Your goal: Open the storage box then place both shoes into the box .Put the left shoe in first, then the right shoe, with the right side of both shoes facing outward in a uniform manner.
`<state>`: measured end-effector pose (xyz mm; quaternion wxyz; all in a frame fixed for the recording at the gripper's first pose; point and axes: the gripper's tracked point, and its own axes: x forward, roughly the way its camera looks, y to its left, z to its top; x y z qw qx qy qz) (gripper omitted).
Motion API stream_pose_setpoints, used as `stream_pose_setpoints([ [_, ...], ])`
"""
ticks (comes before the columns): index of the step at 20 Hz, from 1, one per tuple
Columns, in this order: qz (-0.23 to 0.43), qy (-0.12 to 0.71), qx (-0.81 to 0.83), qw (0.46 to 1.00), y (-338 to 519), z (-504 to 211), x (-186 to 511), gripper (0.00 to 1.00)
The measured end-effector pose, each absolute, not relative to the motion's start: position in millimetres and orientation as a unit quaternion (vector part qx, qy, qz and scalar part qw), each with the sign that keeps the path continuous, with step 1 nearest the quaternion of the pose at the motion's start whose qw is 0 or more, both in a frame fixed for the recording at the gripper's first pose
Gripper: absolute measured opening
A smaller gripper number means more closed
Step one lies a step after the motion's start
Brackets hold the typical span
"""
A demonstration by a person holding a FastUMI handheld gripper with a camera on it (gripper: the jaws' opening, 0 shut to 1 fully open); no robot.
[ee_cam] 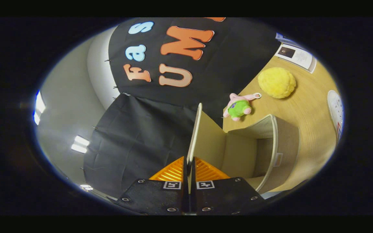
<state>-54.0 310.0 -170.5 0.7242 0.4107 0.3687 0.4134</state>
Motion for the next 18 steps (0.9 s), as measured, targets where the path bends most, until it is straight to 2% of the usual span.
stream_pose_setpoints([
  [9,0.436,0.379,0.359,0.733,417.7,-149.5,-66.2,0.03],
  [17,0.451,0.403,0.255,0.755,497.9,-179.8,-95.8,0.06],
  [18,0.458,0.402,0.244,0.755,503.0,-180.5,-99.4,0.09],
])
